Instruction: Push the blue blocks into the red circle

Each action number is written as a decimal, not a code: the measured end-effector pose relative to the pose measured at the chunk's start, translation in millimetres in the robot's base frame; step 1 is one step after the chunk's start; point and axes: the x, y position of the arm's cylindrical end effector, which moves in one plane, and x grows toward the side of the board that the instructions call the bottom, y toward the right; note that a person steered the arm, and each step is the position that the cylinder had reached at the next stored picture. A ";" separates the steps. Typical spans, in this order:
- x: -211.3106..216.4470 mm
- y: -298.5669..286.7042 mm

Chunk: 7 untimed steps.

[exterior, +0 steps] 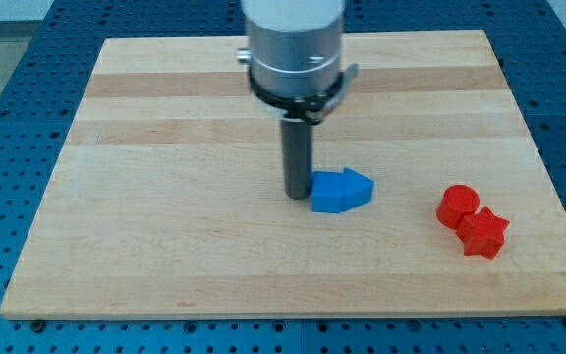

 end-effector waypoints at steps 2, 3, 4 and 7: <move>1.0 23.7; 1.0 45.9; 1.0 59.7; 14.0 64.5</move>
